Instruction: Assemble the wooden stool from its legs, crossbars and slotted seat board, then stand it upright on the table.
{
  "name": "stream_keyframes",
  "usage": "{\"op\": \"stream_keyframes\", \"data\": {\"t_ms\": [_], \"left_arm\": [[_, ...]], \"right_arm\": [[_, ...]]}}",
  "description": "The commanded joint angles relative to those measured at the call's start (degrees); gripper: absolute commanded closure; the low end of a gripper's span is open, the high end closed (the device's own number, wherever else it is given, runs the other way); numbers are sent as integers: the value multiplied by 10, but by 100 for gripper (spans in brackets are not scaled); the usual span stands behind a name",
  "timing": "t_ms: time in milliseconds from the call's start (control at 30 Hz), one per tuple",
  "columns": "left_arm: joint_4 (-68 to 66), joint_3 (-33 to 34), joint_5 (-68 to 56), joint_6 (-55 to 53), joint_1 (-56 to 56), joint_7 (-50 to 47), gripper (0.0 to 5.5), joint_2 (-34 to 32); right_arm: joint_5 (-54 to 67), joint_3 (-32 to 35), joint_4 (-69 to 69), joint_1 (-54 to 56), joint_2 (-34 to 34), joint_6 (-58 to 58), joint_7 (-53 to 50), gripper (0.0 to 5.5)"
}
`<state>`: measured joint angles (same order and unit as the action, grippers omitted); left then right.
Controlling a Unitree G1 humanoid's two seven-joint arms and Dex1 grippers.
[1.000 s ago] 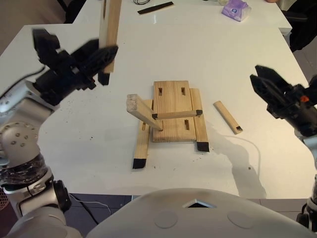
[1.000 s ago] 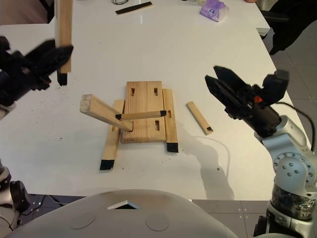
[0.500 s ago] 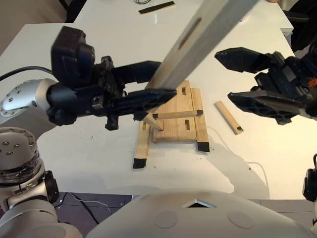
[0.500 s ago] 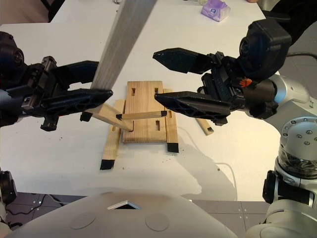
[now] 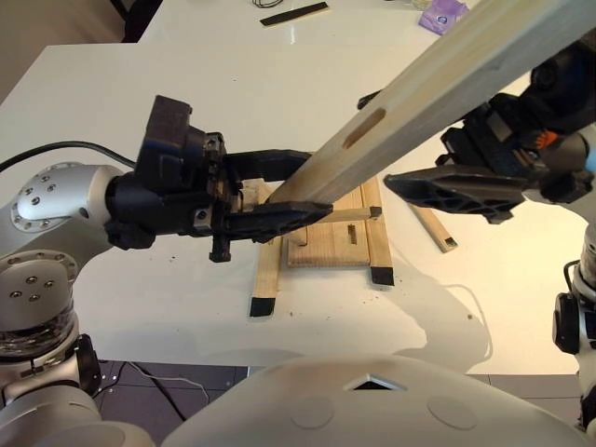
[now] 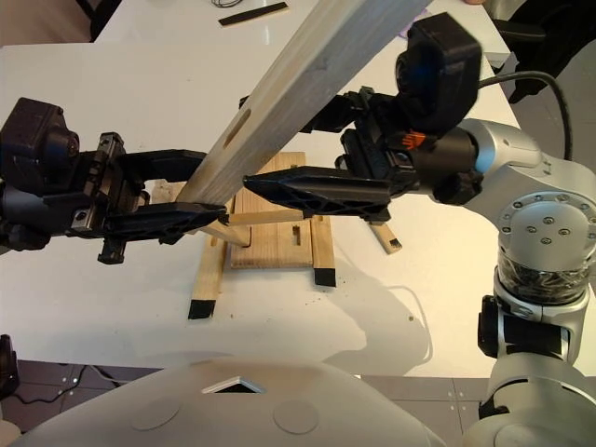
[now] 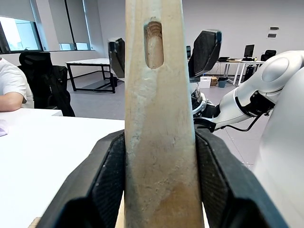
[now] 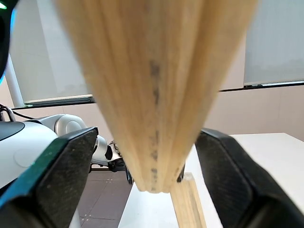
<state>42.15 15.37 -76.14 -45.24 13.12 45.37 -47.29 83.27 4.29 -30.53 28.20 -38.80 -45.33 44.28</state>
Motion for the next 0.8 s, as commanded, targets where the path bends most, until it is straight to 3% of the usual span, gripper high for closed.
{"op": "stream_keyframes", "data": {"t_ms": [33, 100, 467, 667, 700, 800], "left_arm": [[3, -7, 12, 9, -5, 9, 348, -9], [5, -7, 18, 11, -11, 14, 348, -10], [15, -3, 30, 20, -34, 18, 348, -15], [1, -2, -25, 14, -5, -38, 348, -8], [-2, -7, -29, 10, 1, -52, 312, -10], [-12, -11, -91, 11, 21, -100, 276, -6]], "right_arm": [[-21, -12, -3, 18, 10, -4, -4, 187], [-28, -15, -4, 20, 10, -5, 0, 187], [-59, -13, -15, 5, -14, -11, 37, 346], [-41, -1, -9, 4, -3, -7, 27, 347], [-32, 5, -6, 8, 1, -5, 21, 347], [-6, 26, 5, 22, 8, 0, 5, 347]]}}
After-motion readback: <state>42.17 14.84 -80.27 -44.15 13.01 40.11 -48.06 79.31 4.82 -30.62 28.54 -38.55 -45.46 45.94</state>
